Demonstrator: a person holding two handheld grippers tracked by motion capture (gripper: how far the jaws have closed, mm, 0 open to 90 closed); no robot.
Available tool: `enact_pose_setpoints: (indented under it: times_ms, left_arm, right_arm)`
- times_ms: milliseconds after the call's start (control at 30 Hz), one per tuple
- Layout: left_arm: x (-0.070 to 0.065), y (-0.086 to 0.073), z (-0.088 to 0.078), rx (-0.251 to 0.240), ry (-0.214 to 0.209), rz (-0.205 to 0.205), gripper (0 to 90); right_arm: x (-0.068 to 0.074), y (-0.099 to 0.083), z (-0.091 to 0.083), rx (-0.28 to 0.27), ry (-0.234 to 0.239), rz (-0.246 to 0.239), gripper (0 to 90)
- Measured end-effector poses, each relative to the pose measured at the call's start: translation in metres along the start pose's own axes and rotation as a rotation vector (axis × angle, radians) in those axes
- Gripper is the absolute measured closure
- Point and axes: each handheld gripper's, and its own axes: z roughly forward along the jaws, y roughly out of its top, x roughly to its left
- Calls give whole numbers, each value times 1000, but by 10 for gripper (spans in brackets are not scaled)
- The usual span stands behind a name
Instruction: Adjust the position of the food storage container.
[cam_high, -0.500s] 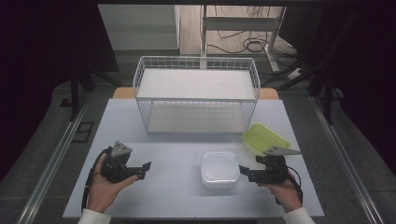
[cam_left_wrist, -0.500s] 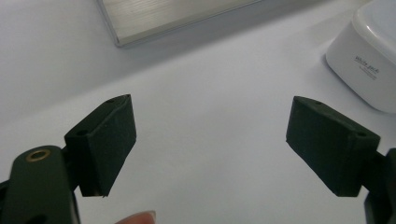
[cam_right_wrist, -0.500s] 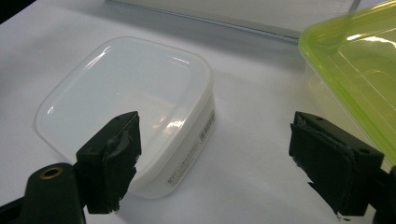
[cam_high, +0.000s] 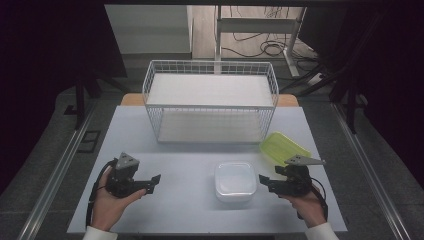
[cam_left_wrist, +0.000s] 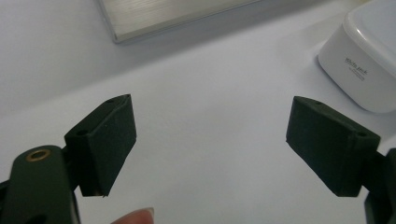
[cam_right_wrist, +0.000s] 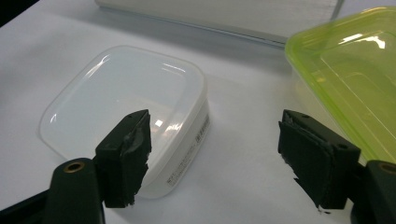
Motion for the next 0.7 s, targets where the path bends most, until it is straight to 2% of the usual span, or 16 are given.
enact_pose_setpoints:
  times_ms: [133, 300, 467, 533, 700]
  left_arm:
    - [1, 0, -6, -18, 1, -7, 160]
    - [1, -1, -3, -2, -8, 6, 163]
    - [5, 0, 1, 0, -43, -26, 188]
    - [4, -1, 3, 6, -58, -20, 190]
    - [1, -1, 2, -3, -74, -18, 195]
  right_arm:
    - [2, -3, -2, 5, -7, 16, 281]
    - [0, -3, -1, 15, -2, 14, 310]
    - [-5, -5, 3, 41, 5, -1, 322]
    - [-6, -5, 2, 56, -6, -11, 323]
    - [-6, -5, -2, 72, 5, -3, 324]
